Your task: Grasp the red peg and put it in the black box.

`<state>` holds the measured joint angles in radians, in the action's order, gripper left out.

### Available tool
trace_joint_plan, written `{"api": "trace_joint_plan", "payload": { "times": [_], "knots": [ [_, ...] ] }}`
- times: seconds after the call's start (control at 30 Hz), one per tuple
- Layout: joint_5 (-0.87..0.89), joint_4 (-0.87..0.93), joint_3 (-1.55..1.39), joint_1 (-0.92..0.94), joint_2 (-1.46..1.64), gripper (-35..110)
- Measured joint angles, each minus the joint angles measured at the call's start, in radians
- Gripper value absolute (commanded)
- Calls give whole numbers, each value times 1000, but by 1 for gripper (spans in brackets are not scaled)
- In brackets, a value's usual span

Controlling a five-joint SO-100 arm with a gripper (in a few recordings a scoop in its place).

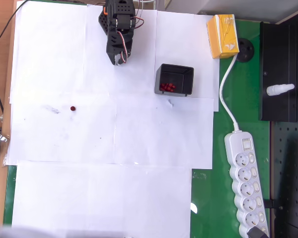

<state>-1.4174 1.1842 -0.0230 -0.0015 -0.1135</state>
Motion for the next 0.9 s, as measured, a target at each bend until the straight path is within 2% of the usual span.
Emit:
{"api": "trace_joint_plan", "payload": {
  "times": [0.43,0.67,0.9],
  "knots": [
    [-15,-871,0,28,612,0],
    [-43,-1250,-5,37,945,0],
    [-57,-1707,-6,66,1330,0]
  ]
}}
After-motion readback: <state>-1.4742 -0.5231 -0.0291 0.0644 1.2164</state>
